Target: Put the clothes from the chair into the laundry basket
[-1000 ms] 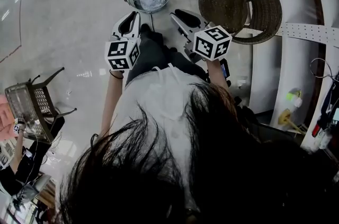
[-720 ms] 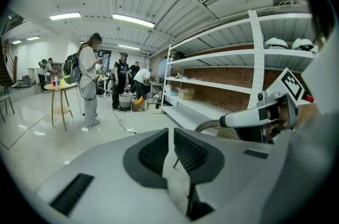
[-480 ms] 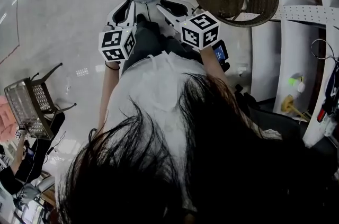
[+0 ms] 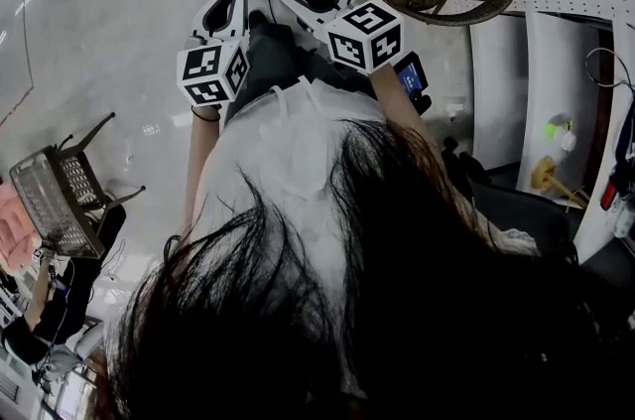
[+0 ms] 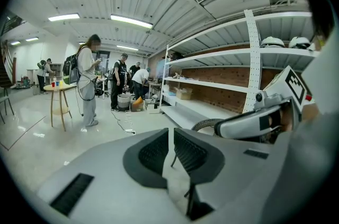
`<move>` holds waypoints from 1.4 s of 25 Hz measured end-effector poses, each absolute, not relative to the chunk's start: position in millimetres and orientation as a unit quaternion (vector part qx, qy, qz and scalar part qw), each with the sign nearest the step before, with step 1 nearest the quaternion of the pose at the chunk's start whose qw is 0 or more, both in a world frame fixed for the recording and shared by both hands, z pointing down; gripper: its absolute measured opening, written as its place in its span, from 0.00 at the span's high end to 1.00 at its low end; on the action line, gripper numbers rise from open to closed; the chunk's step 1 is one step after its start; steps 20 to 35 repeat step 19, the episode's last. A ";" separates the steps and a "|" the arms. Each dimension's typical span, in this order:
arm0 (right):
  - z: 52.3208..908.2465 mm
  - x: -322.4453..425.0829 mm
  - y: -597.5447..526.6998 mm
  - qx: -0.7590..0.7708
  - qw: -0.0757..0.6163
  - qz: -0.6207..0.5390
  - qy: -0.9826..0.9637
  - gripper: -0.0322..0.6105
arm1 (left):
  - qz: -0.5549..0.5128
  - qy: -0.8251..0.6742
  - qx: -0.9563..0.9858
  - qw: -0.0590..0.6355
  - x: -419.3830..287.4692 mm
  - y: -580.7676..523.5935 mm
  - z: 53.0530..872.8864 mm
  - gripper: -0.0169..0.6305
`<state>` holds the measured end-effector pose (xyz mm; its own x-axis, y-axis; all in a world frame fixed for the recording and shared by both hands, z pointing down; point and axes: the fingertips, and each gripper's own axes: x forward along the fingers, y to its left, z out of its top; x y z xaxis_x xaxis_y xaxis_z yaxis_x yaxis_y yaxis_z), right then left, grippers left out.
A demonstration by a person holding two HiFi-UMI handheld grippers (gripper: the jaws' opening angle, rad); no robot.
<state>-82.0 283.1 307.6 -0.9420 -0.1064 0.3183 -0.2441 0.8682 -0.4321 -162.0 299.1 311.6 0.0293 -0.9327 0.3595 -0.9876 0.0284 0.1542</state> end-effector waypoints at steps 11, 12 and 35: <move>313.5 -73.3 280.3 0.097 0.149 0.245 -0.953 0.84 | 0.083 -0.684 0.699 0.190 -152.0 293.4 316.0 0.91; 314.0 -72.9 279.7 0.097 0.149 0.245 -0.953 0.84 | 0.084 -0.683 0.700 0.190 -151.1 292.6 316.4 0.91; 317.0 -76.7 277.4 0.097 0.153 0.247 -0.952 0.84 | 0.086 -0.680 0.702 0.193 -152.5 290.2 319.8 0.91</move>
